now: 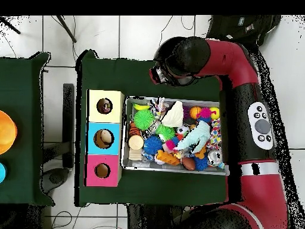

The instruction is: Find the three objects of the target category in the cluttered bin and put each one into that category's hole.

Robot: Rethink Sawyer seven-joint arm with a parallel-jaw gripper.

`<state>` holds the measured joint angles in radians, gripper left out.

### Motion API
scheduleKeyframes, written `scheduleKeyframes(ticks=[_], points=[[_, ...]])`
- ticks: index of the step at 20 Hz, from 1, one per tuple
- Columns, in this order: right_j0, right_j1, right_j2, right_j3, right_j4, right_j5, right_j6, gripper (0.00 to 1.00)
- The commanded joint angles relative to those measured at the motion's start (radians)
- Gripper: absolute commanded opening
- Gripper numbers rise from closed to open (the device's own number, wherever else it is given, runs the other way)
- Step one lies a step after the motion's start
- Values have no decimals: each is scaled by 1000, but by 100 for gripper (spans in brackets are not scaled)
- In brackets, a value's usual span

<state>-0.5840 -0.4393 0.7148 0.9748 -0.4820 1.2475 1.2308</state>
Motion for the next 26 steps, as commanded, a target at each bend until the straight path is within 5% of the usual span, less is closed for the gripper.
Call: scheduleKeyframes(ticks=[1,18,26], points=[[-27,14,-24,75,-19,-52,-129,100],[-19,98,-8,-55,-46,-23,-227,100],[-37,100,-8,-25,-44,-54,-228,100]])
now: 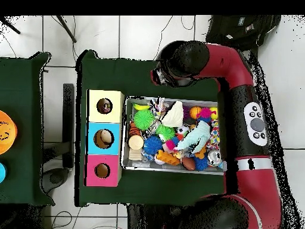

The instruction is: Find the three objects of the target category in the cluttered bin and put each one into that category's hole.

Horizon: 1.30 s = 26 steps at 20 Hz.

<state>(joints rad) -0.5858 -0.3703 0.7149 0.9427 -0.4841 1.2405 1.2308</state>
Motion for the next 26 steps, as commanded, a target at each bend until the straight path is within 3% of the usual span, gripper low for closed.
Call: scheduleKeyframes(ticks=[1,13,14,26], points=[[-37,31,-9,12,-43,-52,-227,100],[-58,44,4,25,-22,-21,-234,100],[-59,45,4,25,-17,-19,-226,0],[-62,16,-3,93,-10,-47,-169,0]])
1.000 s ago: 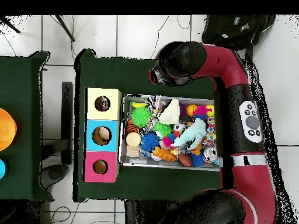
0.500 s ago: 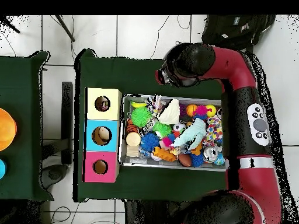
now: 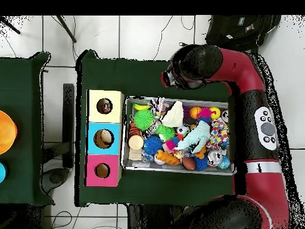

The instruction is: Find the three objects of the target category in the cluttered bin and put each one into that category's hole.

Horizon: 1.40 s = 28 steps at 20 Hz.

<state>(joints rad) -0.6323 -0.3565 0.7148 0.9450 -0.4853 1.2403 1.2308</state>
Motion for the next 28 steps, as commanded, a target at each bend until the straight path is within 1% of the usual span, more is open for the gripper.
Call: scheduleKeyframes(ticks=[1,3,6,8,9,14,20,25,28], points=[[-16,-3,-6,101,-9,-48,-162,0],[-9,-16,-12,114,-18,-27,-176,0],[-9,-28,-14,143,-15,-37,-154,0],[-8,-31,-15,148,-14,-42,-142,0],[-4,-35,-26,148,-16,-41,-115,100],[5,-46,-33,157,-28,-36,-118,100],[-4,-65,-31,201,-21,-48,-109,100],[-3,-49,-33,207,-34,-52,-120,100],[-7,-57,-36,231,-38,-67,-112,100]])
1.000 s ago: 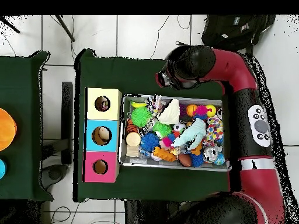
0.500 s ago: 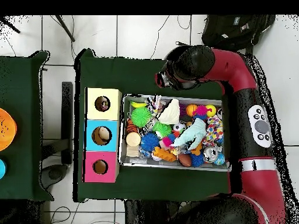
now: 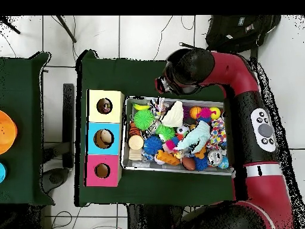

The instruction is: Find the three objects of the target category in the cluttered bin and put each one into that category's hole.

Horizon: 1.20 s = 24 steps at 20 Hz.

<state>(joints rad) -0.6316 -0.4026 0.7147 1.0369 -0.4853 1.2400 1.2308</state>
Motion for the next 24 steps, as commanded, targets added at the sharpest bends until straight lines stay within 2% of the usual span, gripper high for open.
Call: scheduleKeyframes(ticks=[1,15,24], points=[[-10,-13,-37,149,-39,-75,-110,100],[-27,10,-35,190,-46,-138,-116,100],[-32,31,-37,188,-55,-157,-134,100]])
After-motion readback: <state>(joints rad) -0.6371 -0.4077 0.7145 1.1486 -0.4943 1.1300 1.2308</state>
